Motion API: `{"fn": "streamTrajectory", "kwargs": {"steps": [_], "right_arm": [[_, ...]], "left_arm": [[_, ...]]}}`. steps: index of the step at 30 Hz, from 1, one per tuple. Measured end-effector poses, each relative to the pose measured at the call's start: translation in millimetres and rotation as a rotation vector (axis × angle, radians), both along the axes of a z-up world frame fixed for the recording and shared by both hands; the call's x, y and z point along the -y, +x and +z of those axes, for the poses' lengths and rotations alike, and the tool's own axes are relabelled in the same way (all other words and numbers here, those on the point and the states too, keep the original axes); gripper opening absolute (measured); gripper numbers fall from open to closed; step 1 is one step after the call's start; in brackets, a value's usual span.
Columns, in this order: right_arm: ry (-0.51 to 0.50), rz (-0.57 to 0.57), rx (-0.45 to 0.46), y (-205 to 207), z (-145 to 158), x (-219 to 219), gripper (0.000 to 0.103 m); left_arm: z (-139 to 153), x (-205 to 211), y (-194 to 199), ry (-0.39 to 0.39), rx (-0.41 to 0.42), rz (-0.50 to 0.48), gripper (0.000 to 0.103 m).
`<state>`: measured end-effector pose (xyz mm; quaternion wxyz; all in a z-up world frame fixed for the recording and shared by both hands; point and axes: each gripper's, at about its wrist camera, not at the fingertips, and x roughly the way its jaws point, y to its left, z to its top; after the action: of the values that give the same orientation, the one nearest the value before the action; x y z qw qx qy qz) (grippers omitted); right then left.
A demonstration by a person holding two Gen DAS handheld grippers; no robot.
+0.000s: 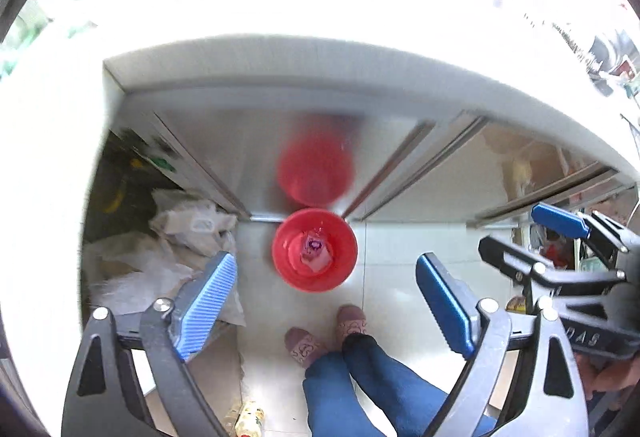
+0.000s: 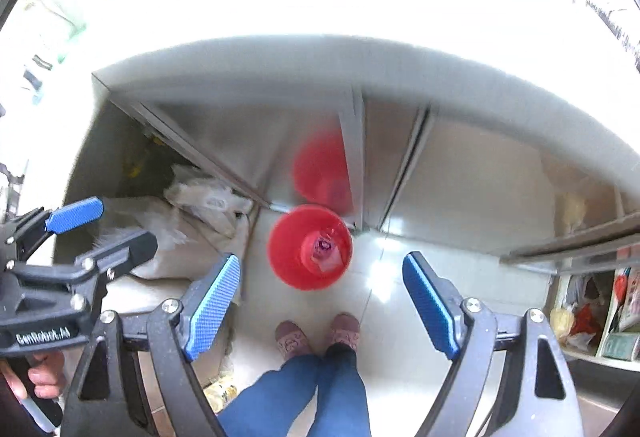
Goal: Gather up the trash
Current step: 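Raise both open tools back up to the counter, then grasp the blue-and-pink plastic bag with the right tool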
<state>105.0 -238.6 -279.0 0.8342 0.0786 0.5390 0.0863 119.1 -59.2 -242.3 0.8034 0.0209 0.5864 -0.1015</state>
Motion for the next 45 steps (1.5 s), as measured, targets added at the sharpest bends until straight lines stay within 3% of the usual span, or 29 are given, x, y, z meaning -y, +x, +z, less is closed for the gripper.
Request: {"fn": "streamTrajectory", "kwargs": {"steps": [3, 5, 14, 16, 23, 31, 37, 45], "right_arm": [[0.004, 0.015, 0.037, 1, 37, 0, 0.082], [0.007, 0.023, 0.058, 3, 57, 2, 0.082], [0.041, 0.106, 0.189, 22, 134, -16, 0.094], [0.032, 0.133, 0.215, 31, 148, -23, 0.103], [0.01, 0.169, 0.244, 70, 176, -43, 0.103], [-0.003, 0.109, 0.216, 132, 191, -51, 0.103], [-0.022, 0.061, 0.115, 189, 169, -63, 0.103], [-0.037, 0.095, -0.015, 245, 135, -88, 0.103]], "left_arm": [[33, -6, -3, 0.016, 0.045, 0.018, 0.096], [56, -11, -4, 0.02, 0.074, 0.035, 0.103], [137, -39, 4, 0.016, 0.198, 0.116, 0.103], [148, -48, 11, 0.011, 0.217, 0.14, 0.103], [178, -73, 53, -0.001, 0.248, 0.17, 0.103], [180, -113, 126, -0.026, 0.246, 0.171, 0.103], [165, -133, 176, -0.036, 0.215, 0.128, 0.103], [125, -150, 221, -0.056, 0.115, 0.094, 0.103]]}}
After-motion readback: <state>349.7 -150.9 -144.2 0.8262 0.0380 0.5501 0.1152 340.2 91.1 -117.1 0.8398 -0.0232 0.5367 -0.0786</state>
